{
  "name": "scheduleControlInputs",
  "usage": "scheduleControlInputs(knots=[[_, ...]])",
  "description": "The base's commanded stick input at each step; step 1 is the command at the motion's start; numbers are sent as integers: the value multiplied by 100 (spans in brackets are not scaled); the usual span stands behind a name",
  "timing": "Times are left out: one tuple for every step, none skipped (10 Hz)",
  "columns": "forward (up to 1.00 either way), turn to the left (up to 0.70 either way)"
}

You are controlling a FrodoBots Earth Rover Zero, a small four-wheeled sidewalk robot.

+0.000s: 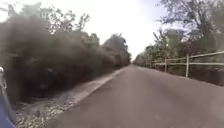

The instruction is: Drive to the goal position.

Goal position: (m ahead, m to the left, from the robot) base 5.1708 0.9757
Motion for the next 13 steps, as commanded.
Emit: scheduleControlInputs(knots=[[70, -31], [70, -33], [70, -33], [70, -33], [70, 0], [70, 0], [70, 0], [70, 0], [70, 0], [70, 0], [70, 0], [70, 0], [70, 0]])
